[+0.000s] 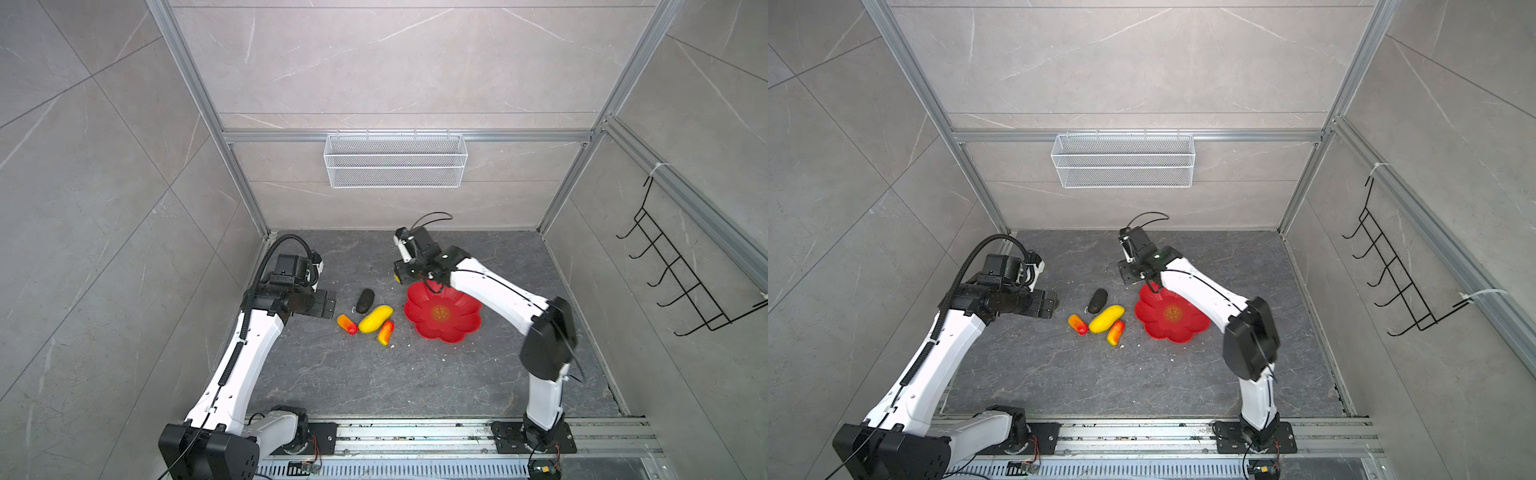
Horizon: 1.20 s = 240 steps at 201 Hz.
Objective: Place and organize the fake fruits in the fruit bowl
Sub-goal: 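Lower the yellow squash into the red bowl and open the right gripper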
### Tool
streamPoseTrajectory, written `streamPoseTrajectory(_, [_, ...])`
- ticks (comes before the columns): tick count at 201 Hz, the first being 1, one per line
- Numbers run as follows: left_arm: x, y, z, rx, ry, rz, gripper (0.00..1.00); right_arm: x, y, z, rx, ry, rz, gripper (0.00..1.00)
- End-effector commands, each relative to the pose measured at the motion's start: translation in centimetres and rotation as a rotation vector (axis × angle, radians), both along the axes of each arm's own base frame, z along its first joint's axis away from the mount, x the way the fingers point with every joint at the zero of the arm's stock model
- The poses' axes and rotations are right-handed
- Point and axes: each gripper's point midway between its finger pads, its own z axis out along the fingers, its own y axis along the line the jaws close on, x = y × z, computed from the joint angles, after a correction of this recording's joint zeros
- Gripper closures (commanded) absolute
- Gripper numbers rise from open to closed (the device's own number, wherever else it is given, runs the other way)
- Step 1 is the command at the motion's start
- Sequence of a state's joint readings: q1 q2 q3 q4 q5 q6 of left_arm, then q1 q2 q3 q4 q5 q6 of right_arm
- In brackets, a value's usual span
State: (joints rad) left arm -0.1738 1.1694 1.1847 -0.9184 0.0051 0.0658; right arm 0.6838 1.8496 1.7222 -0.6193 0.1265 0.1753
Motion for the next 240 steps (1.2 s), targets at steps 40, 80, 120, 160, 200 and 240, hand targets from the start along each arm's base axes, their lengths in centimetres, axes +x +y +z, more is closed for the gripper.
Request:
streamPoseTrajectory(40, [0.4, 0.1, 0.2, 0.006, -0.017, -0.01, 0.0, -2.7, -11.0, -6.3, -0.099, 0.104, -0.181, 0.63])
streamPoseTrajectory(80, [0.3, 0.0, 0.0, 0.003, -0.007, -0.011, 0.0, -2.5, -11.9, -9.6, -0.119, 0.147, -0.213, 0.64])
streamPoseTrajectory(120, [0.2, 0.1, 0.0, 0.006, -0.012, -0.008, 0.0, -1.4, -11.9, -12.2, -0.123, 0.173, -0.233, 0.65])
streamPoseTrajectory(160, [0.2, 0.1, -0.1, 0.006, -0.01, -0.009, 0.0, 0.0, -12.0, -15.1, -0.075, 0.214, -0.259, 0.63])
streamPoseTrajectory(200, [0.2, 0.2, -0.2, 0.01, -0.005, -0.007, 0.0, 0.6, -11.7, -15.7, -0.066, 0.22, -0.265, 0.61])
streamPoseTrajectory(240, [0.3, 0.2, -0.3, 0.013, -0.003, -0.005, 0.0, 0.5, -12.0, -15.4, -0.088, 0.221, -0.264, 0.37])
